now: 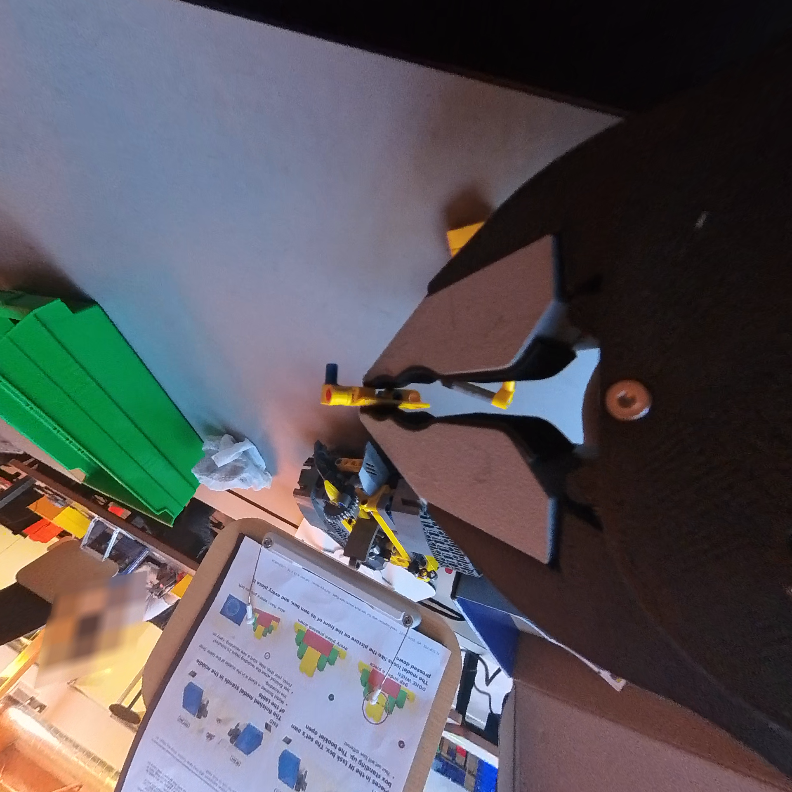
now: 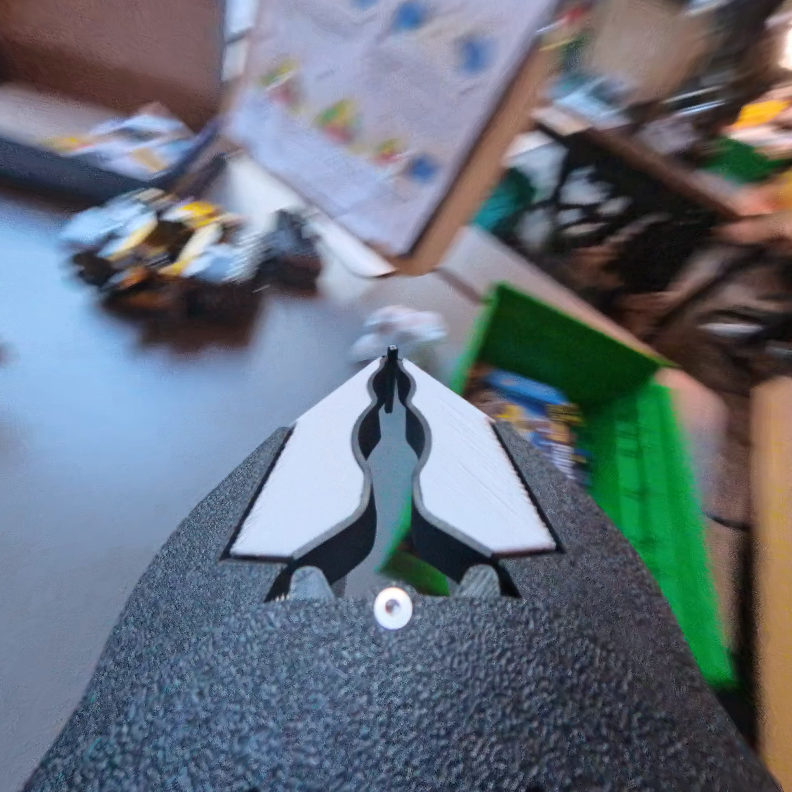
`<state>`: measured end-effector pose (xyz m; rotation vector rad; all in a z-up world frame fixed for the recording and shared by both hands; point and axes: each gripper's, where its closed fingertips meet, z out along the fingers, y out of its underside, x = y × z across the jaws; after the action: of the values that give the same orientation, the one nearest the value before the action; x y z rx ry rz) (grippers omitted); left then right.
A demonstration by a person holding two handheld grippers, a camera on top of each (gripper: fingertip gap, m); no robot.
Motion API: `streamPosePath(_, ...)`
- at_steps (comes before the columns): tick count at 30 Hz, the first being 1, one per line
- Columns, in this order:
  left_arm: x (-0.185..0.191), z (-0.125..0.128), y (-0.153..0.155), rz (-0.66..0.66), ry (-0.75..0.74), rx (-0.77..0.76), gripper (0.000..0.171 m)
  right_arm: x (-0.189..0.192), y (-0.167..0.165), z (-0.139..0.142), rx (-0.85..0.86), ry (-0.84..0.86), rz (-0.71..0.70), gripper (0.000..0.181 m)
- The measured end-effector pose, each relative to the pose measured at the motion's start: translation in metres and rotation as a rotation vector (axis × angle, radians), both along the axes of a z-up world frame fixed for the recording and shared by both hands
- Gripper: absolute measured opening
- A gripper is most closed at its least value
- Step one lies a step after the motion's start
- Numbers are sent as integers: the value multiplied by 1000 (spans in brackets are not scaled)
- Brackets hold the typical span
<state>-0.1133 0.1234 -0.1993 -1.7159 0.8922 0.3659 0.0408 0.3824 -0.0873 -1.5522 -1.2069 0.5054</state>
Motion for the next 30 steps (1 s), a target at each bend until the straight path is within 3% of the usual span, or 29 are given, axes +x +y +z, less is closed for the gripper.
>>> streamPosePath(2,2,1,0,-5,7,10,5,25,35,12,2,50,-153,2)
streamPosePath(4,3,2,0,-5,16,12,5,39,54,-14,-108,-59,-228,7)
streamPosePath(6,4,5,0,-5,15,27,4,47,64,-35,-97,-173,-282,17)
streamPosePath(8,3,7,0,-2,11,30,4,42,59,-42,-51,-185,-269,12)
streamPosePath(13,4,6,0,-4,-9,32,4,24,33,-50,-119,-115,-225,13)
streamPosePath(15,6,8,-1,-18,-13,54,4,0,-2,-40,-157,-30,-105,14)
streamPosePath(18,9,14,-1,-41,15,110,4,-53,-103,-26,-205,59,300,12)
streamPosePath(20,8,17,-1,-35,51,152,4,-81,-172,-32,-246,48,535,9)
streamPosePath(23,7,25,-1,-12,109,224,4,-113,-243,-62,-358,-7,709,12)
streamPosePath(26,10,32,-4,-10,232,307,4,-130,-273,-89,-315,-49,762,12)
streamPosePath(30,16,28,-6,-26,250,315,4,-135,-291,-99,-357,-38,808,9)
